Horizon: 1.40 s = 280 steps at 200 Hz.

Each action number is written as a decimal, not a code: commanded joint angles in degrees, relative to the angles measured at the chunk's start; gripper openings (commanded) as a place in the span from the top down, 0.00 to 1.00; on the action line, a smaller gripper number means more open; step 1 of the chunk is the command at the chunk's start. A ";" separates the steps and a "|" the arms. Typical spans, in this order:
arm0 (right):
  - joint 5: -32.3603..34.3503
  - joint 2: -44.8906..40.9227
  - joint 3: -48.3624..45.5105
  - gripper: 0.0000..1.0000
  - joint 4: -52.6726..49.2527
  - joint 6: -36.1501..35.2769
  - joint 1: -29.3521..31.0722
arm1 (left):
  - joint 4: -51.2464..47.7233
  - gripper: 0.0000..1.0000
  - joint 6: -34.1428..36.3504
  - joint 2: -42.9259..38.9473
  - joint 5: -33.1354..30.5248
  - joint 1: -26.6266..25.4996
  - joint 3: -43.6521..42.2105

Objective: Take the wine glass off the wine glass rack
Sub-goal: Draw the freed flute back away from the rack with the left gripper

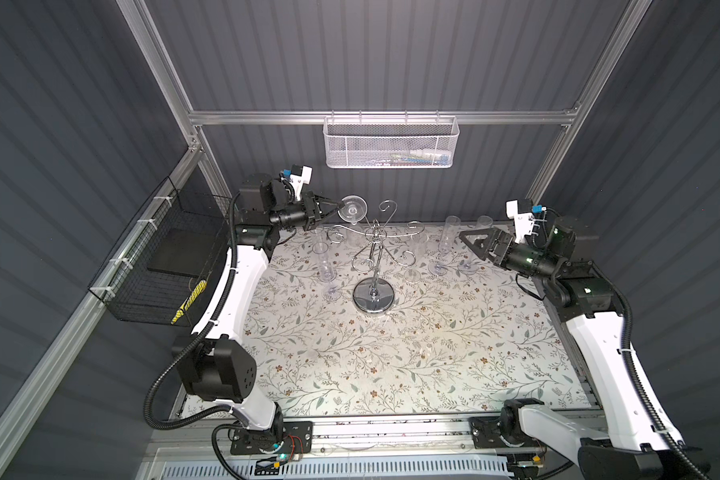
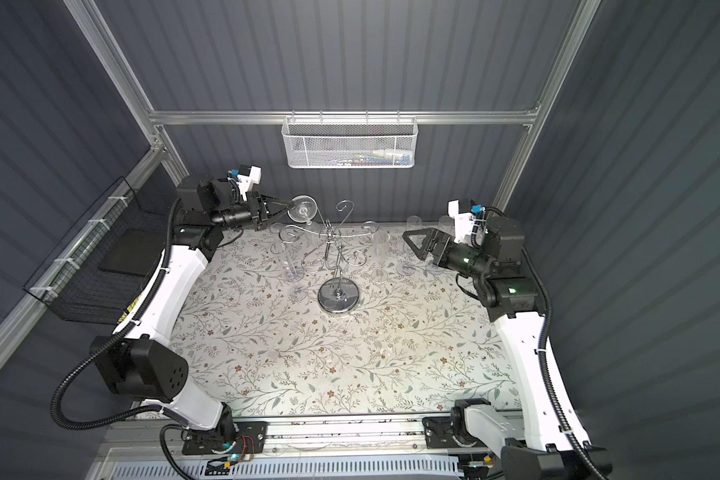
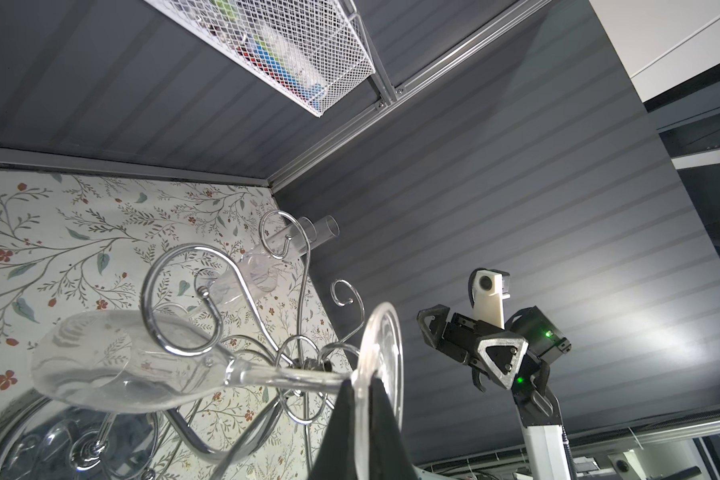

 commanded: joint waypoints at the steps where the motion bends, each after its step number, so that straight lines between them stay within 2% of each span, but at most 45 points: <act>1: -0.23 -1.26 -0.21 0.01 -0.29 -0.29 -0.40 | -1.86 1.00 2.24 -3.68 -3.67 0.61 -0.37; 51: -0.37 -1.53 -0.03 0.01 -0.79 -0.43 -0.64 | -7.03 1.00 5.42 -6.71 -8.66 1.44 -0.67; 98: -0.17 -1.62 0.61 0.01 -0.76 -0.54 -0.75 | -16.50 1.00 13.22 -8.69 -15.57 1.58 4.40; 134: -0.06 -1.18 3.24 0.01 -1.96 -0.19 -0.82 | -19.64 1.00 16.95 -10.13 -17.97 1.49 7.45; 169: 0.49 -1.50 5.30 0.01 -3.87 -0.95 -0.96 | -20.12 1.00 18.86 -11.44 -17.77 1.49 8.59; 215: 0.83 -1.53 5.51 0.01 -4.20 -1.06 -1.30 | -15.67 1.00 16.15 -12.09 -14.54 1.49 8.35; 244: 3.68 -1.18 6.01 0.01 -4.92 -0.55 -1.31 | -13.04 1.00 16.03 -12.38 -12.64 1.40 8.75; 280: 4.76 -1.16 6.18 0.01 -5.02 -0.73 -1.28 | -13.23 1.00 21.55 -13.51 -12.34 -0.20 9.51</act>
